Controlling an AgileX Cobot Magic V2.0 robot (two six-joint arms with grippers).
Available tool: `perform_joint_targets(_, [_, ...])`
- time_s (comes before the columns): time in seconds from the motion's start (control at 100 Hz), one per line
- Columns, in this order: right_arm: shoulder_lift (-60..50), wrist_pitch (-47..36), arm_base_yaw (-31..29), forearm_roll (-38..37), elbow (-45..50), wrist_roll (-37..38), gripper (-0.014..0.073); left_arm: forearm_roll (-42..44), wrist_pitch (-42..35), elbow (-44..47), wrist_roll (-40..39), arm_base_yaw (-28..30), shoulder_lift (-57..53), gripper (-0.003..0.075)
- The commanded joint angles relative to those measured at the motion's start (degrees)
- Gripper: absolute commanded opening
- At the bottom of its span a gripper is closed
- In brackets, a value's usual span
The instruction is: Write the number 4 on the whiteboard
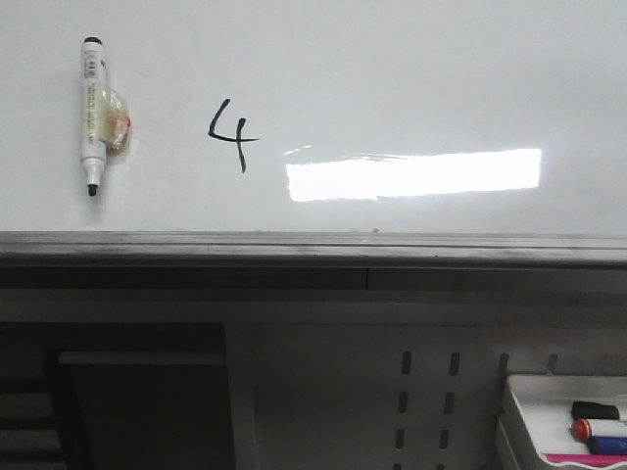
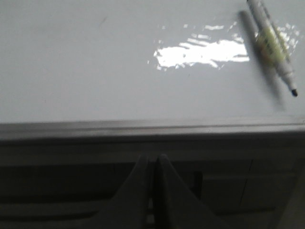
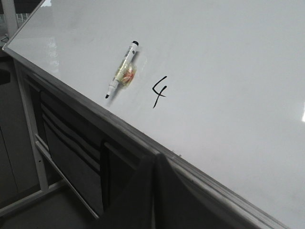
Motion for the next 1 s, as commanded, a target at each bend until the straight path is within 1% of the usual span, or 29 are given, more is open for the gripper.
perform_joint_targets(0.0, [0.26,-4.56,-0.41,0.21,-1.43,0.01,-0.0064,-0.51,-3.74,0.43,-0.31,0.59,-1.46,-0.002])
perform_joint_targets(0.09, [0.26,-4.56,-0.41,0.21,-1.43,0.01,-0.0064,-0.51,-3.74,2.03,-0.42,0.59,-1.46,-0.002])
perform_joint_targets(0.21, [0.26,-4.56,-0.41,0.21,-1.43,0.01,-0.0064,-0.51,0.08,1.99,-0.42,0.59,-1.46,-0.002])
perform_joint_targets(0.99, [0.26,-4.56,-0.41,0.21,-1.43,0.01,-0.0064,-0.51,-0.13,1.99,-0.42,0.59,-1.46,-0.002])
